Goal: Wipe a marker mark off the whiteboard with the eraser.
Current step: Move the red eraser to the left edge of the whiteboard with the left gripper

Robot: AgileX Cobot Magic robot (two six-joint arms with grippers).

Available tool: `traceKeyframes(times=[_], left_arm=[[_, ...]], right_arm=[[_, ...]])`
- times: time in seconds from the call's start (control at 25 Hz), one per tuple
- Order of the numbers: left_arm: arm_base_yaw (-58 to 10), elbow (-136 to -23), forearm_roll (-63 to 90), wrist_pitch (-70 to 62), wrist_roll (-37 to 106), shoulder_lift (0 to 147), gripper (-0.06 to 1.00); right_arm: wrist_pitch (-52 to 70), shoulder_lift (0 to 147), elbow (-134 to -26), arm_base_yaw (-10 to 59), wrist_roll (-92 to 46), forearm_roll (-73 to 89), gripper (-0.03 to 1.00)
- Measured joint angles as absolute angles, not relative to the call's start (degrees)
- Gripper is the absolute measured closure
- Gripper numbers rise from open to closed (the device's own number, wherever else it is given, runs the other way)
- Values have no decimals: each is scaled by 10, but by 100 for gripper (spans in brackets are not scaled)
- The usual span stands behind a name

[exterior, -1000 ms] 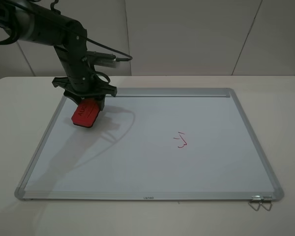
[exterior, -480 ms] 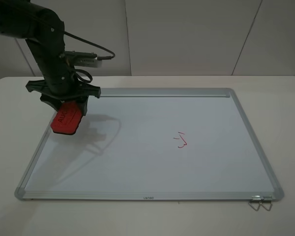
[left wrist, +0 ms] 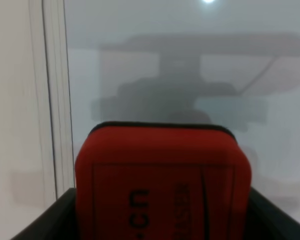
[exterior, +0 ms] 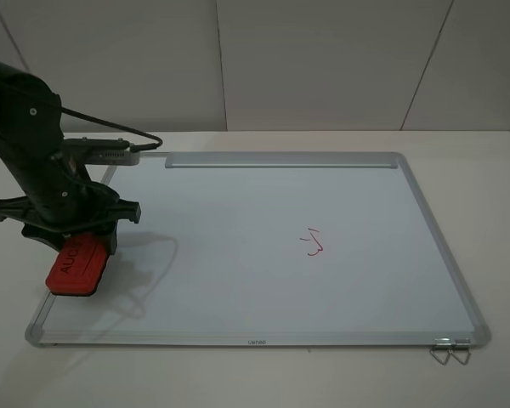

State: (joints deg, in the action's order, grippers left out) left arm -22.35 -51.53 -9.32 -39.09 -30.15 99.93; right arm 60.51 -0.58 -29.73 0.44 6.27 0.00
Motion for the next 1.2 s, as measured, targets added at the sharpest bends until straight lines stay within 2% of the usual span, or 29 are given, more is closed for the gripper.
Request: traceKeyframes(times=[0.4,0.68,1.2], left_arm=[[-185,-408,-90,-327,-288,960,36],[-166,-404,-90,-299,-252,960,36],[-178,-404,-80,-272,-253,990,36]], right_arm=[[605,-6,-297,4,63,0,14],[605,-6,-297,4,63,0,14],[605,-6,-297,4,63,0,14]])
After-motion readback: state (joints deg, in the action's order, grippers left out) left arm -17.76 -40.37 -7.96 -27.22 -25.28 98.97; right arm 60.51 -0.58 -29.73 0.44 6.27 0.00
